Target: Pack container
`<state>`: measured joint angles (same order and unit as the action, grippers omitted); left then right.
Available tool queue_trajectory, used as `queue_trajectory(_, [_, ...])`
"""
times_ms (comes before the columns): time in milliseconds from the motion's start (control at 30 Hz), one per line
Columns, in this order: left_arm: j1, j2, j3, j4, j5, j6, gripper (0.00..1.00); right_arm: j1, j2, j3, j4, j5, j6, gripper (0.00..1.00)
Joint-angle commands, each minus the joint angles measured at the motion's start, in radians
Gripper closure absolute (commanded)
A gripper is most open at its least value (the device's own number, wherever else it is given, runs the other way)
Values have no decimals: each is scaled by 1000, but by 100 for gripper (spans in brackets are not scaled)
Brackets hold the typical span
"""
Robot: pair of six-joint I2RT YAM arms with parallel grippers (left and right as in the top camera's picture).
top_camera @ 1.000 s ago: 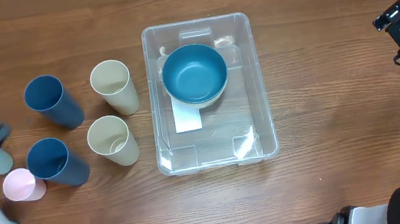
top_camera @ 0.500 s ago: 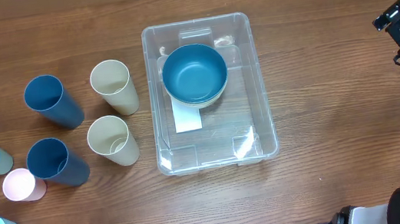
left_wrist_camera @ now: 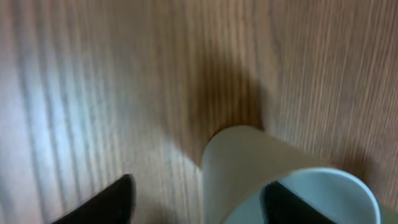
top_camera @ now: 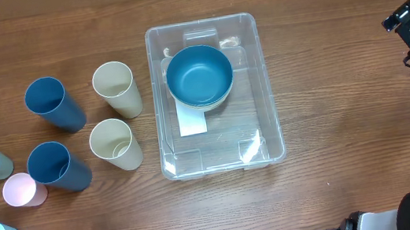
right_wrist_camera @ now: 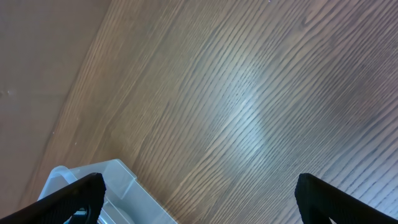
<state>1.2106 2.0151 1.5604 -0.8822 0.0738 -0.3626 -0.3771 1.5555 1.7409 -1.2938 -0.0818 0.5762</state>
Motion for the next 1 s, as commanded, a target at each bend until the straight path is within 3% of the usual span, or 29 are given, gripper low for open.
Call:
queue_trajectory(0, [-12, 39, 17, 35, 79, 65, 52, 6, -4, 13, 5, -2, 4, 0])
queue_trajectory(67, [-16, 39, 17, 50, 82, 79, 55, 6, -4, 13, 5, -2, 4, 0])
queue_trajectory(100, [-19, 39, 17, 50, 82, 79, 65, 6, -4, 13, 5, -2, 4, 0])
queue_trajectory(167, [-24, 39, 17, 54, 97, 79, 94, 6, -4, 13, 5, -2, 4, 0])
queue_trajectory(333, [-19, -14, 71, 2, 270, 79, 96, 6, -4, 13, 5, -2, 4, 0])
queue_trajectory(400, [-26, -103, 152, -40, 294, 94, 96, 6, -4, 13, 5, -2, 4, 0])
queue_trajectory(533, [-143, -315, 295, -85, 478, 0, 96, 6, -4, 13, 5, -2, 4, 0])
queue_trajectory(600, [-274, -414, 328, -141, 490, 42, 96, 6, -4, 13, 5, -2, 4, 0])
queue_trajectory(733, [-890, -565, 327, -202, 420, 311, 96, 6, -4, 13, 5, -2, 4, 0])
queue_trajectory(767, [-1113, -554, 324, -215, 334, 393, 96, 6, -4, 13, 5, -2, 4, 0])
queue_trajectory(867, [-1523, -447, 323, -213, 161, 524, 96, 6, -4, 13, 5, -2, 4, 0])
queue_trajectory(967, [-1719, -282, 323, -202, 57, 544, 96, 6, -4, 13, 5, -2, 4, 0])
